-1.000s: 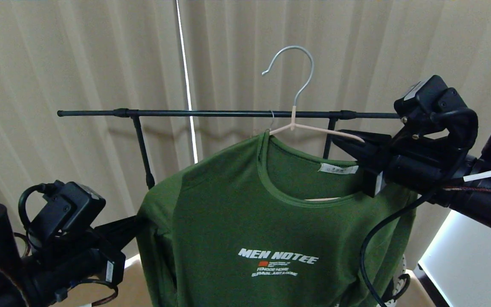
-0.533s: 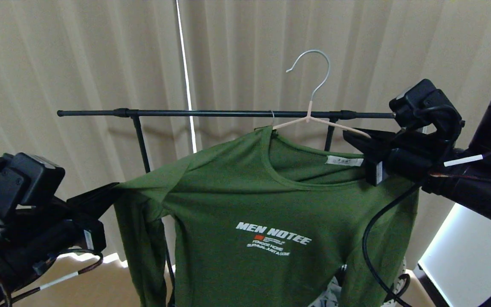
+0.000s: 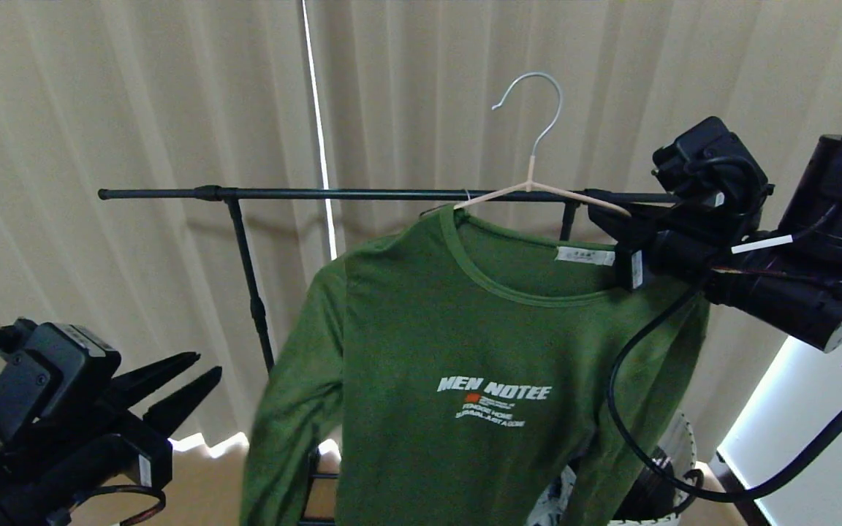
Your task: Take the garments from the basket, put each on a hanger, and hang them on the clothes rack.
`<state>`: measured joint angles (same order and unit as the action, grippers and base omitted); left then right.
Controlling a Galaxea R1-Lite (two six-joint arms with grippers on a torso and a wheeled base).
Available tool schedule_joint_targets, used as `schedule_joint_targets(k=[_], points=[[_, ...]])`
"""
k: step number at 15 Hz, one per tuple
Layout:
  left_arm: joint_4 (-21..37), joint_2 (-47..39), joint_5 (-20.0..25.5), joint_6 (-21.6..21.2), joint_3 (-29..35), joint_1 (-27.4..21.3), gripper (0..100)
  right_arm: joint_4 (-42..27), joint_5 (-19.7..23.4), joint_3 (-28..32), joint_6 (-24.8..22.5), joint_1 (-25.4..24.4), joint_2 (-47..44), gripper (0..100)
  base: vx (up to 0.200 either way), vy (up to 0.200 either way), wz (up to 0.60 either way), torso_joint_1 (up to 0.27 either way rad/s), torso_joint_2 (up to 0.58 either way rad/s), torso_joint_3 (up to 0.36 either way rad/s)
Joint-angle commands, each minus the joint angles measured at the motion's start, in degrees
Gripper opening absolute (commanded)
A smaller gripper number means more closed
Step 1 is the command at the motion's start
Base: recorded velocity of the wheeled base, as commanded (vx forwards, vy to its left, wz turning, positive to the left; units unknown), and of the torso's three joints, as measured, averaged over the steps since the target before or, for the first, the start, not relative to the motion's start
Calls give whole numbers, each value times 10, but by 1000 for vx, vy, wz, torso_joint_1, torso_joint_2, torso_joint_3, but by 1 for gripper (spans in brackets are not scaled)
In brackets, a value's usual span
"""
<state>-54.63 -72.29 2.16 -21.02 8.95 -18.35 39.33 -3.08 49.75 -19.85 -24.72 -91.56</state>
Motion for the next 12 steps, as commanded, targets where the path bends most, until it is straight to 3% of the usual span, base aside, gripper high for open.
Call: schedule_joint_targets(k=[1,5,9,12], points=[[-2,6,1,2,-3,-19,100,-5,-6,-4,-1,-3,0,0,0,0,0,0,0,0],[-4,60,-1,31,-14,-11,100,-10,-59,-40,-5,-3,-5,0,0,0,0,0,0,0],[-2,143,-2,37,-78,60,100,-56,-119,-59,-13,-3,9,0,0,0,0,0,0,0],[11,215,-1,38,-89,119,100,-60,-173,-98,-13,-3,23,0,0,0,0,0,0,0]])
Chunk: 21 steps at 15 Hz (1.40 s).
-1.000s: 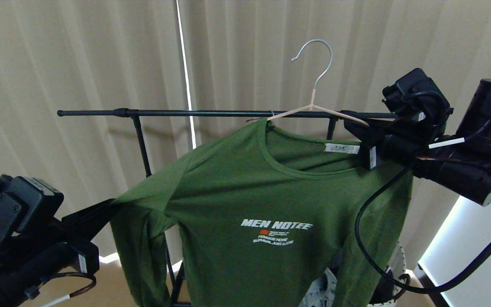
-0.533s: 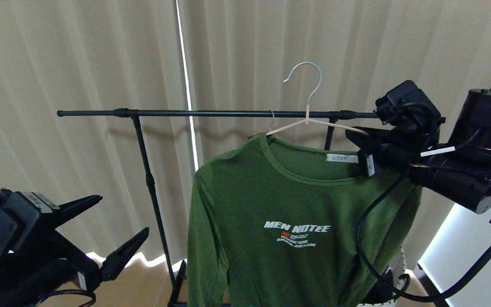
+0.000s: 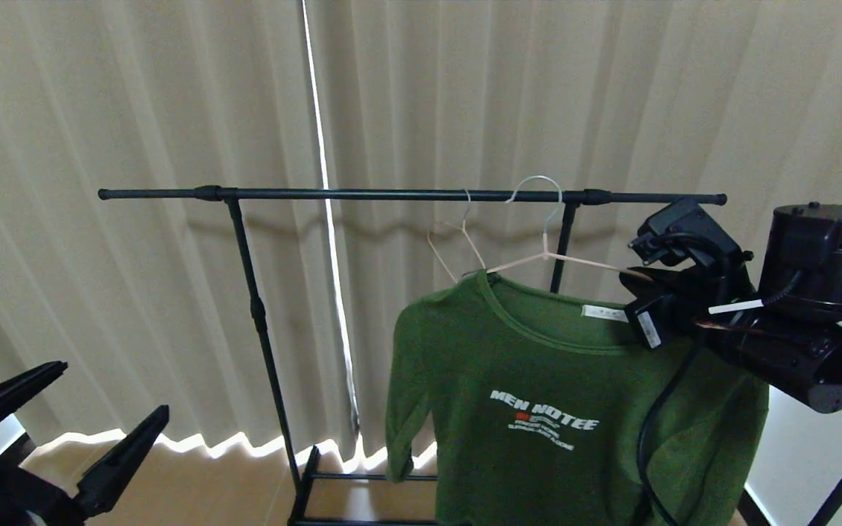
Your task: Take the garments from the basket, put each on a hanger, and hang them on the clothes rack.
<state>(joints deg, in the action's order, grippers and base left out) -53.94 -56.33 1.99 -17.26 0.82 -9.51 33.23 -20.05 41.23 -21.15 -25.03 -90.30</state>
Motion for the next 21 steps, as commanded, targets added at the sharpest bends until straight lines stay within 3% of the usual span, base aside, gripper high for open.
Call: schedule_joint_targets(k=[1,6,14,19,21], points=[[32,81,1,0,-8,50,100,2,-5,-24,0,0,16,0,0,0,0,0,0,0],[143,139,2,0,18,60,100,4,-4,-23,1,0,18,0,0,80,0,1,2,0],[150,141,2,0,17,59,100,9,-2,-18,1,0,15,0,0,200,0,1,2,5],[154,137,2,0,16,59,100,22,-1,-15,4,0,10,0,0,0,0,0,0,0],[183,134,-1,1,20,60,100,22,-2,-16,4,0,13,0,0,0,0,0,0,0]])
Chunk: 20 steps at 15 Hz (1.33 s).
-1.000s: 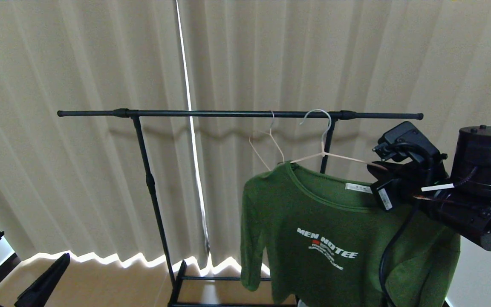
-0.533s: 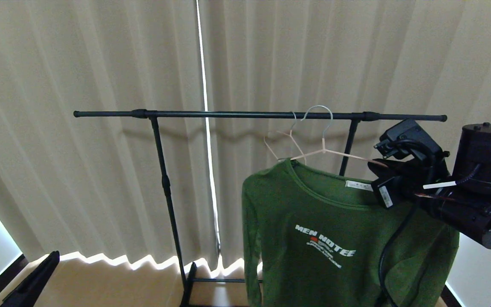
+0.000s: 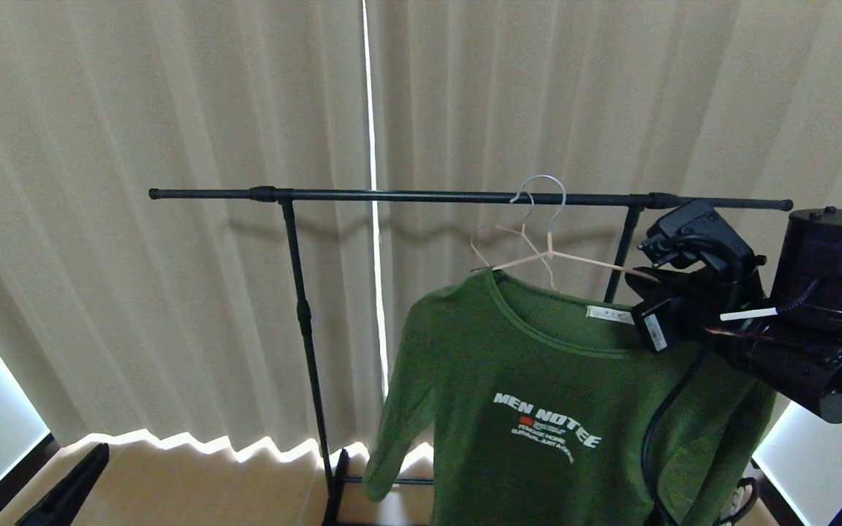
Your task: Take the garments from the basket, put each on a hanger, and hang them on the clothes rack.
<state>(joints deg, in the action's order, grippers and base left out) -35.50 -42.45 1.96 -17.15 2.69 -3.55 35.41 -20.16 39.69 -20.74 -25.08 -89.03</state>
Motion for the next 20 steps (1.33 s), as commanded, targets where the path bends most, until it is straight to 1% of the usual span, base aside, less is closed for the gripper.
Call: schedule_joint_targets(k=[1,2,3,8,11,18,20], points=[[10,-5,0,0,4,0,100,0,-1,-1,0,0,1,0,0,0,0,0,0,0],[25,-4,0,6,6,0,100,0,-1,-1,0,0,2,0,0,0,0,0,0,0],[28,-4,0,12,7,0,100,0,-1,-1,0,0,1,0,200,0,0,2,2,2],[29,-4,0,13,6,0,100,0,-1,-1,3,0,-4,0,200,0,0,5,3,3],[29,-4,0,29,7,0,100,-3,-1,1,3,0,-4,0,200,0,0,-1,4,1],[29,-1,-1,43,-1,1,100,-6,-2,12,5,0,-27,0,200,0,0,1,4,2],[28,18,1,44,-16,-1,100,-7,-3,25,16,-1,-48,0,0,0,0,0,0,0]])
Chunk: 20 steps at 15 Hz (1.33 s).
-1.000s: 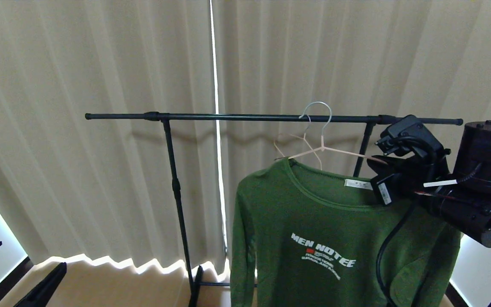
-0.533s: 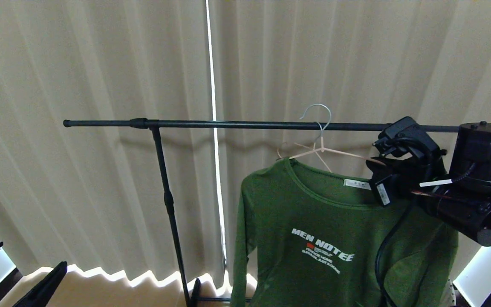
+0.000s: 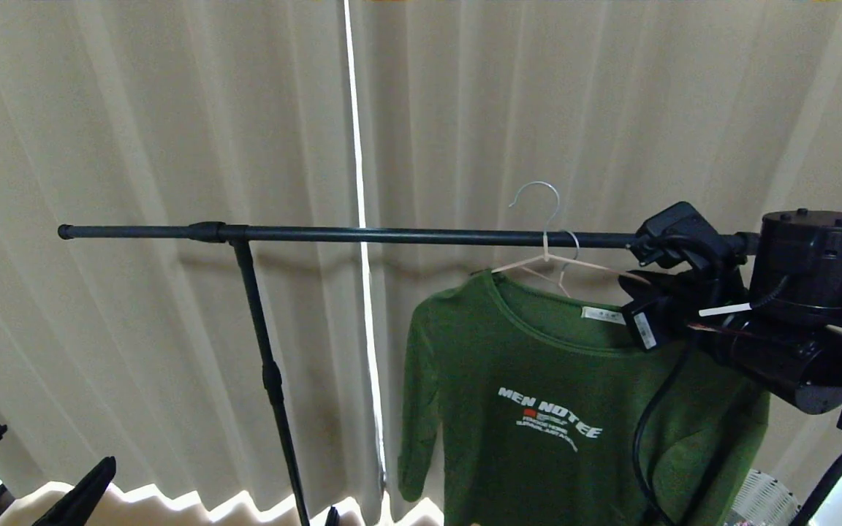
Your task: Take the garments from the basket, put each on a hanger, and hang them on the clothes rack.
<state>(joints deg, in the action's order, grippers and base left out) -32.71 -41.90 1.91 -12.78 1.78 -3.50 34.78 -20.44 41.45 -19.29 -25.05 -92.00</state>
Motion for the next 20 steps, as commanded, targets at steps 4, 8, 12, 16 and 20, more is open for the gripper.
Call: schedule_joint_targets(k=[4,8,12,16,20], points=[[1,45,2,21,-18,-2,100,-6,-4,33,17,-1,-60,0,0,0,0,0,0,0],[63,121,4,21,-18,-6,100,-10,-5,56,18,-3,-93,0,0,0,0,0,0,0],[96,164,0,24,-18,-34,100,-57,-14,105,62,-3,-133,0,0,0,0,0,0,0],[96,164,0,24,-18,-34,100,-67,-30,103,96,-6,-141,0,0,0,0,0,0,0],[96,164,0,24,-18,-34,100,-72,-41,104,96,-40,-149,0,0,0,0,0,0,0]])
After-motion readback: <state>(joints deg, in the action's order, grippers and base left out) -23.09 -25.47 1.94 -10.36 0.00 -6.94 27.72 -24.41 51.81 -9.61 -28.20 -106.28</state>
